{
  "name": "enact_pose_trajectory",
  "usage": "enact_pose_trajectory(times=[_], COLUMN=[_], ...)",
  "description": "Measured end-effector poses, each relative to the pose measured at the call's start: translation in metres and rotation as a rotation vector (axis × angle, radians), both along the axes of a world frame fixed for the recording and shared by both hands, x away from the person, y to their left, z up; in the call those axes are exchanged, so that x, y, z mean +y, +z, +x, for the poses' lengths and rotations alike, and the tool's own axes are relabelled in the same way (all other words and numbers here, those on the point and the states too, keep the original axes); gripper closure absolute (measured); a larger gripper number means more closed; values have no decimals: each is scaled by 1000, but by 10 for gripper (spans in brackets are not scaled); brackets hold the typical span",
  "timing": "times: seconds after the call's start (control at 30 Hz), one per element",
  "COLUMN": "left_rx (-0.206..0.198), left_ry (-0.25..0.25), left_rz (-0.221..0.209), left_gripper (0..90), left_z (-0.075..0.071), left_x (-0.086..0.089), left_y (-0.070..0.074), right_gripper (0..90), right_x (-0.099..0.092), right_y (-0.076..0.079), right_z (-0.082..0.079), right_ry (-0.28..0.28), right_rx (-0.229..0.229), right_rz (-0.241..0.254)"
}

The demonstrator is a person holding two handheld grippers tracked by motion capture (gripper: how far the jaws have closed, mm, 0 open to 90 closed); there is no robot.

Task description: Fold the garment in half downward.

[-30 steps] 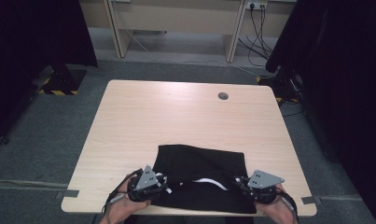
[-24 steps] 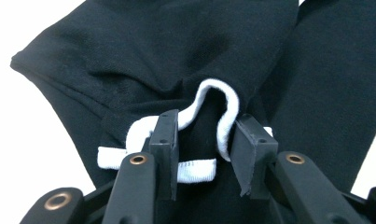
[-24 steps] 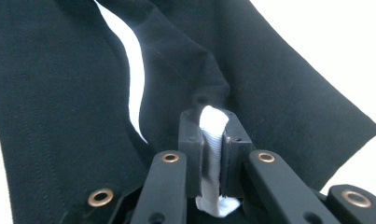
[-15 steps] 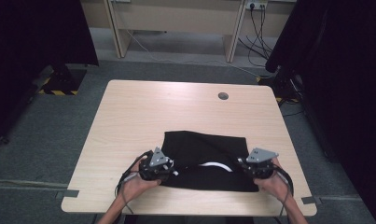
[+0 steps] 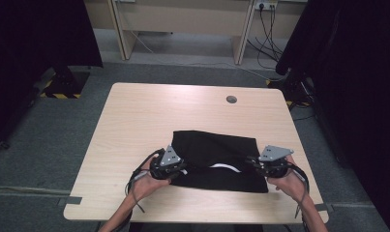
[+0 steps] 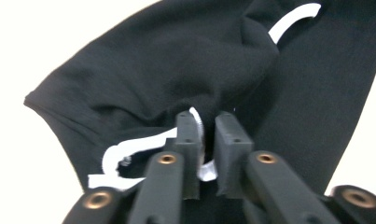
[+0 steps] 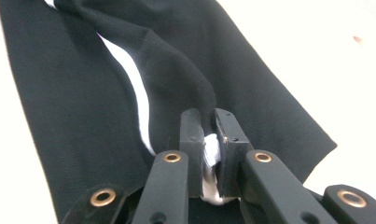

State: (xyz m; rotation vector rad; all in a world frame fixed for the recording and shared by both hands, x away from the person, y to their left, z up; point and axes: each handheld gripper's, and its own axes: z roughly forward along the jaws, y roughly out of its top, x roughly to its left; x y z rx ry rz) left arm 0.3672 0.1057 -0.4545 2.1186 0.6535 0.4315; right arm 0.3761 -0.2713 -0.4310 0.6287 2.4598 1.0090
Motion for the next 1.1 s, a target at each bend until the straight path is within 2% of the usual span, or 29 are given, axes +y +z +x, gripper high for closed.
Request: enact_pose_trajectory(times=[0.07,0.17,0.27,0.33,0.37,0.43,0.5,0.6,0.67,0.73,0.8,0.83,0.9,0.97,1.03,1.1], left_rx=[-19,-20,7,40,66,104,100,84,75,67,63,61,61,80,84,83], left_ry=[-1,-11,-52,-76,-84,-52,-9,28,56,74,121,120,119,120,125,137], left_rz=[-29,-71,-58,-47,-47,-48,-67,-147,-157,-149,-129,-119,-61,1,53,63], left_gripper=[834,837,812,770,727,557,394,305,265,265,271,280,292,299,317,322], left_z=[-3,-13,-31,-42,-47,-52,-54,-49,-42,-37,-24,-23,-22,-25,-29,-32], left_x=[7,17,20,21,22,27,31,32,27,23,10,6,1,3,10,17], left_y=[11,20,12,4,-1,-8,-7,4,9,10,10,9,3,-7,-17,-21], right_gripper=[839,839,822,748,706,622,554,524,514,510,510,509,512,513,516,520], right_x=[-4,-9,-11,-13,-14,-19,-23,-23,-16,-7,1,4,8,7,3,-3], right_y=[11,21,14,2,-4,-14,-14,-2,6,8,4,0,-10,-20,-28,-35], right_z=[-7,-21,-41,-55,-61,-72,-81,-87,-86,-81,-72,-67,-59,-57,-62,-68], right_ry=[0,2,29,34,29,18,-4,-56,-65,-75,-93,-101,-110,-120,-126,-138], right_rx=[-26,-59,-43,-7,17,54,62,-1,-41,-48,-42,-33,3,30,46,57], right_rz=[22,50,56,49,43,54,77,115,96,89,80,72,72,63,55,50])
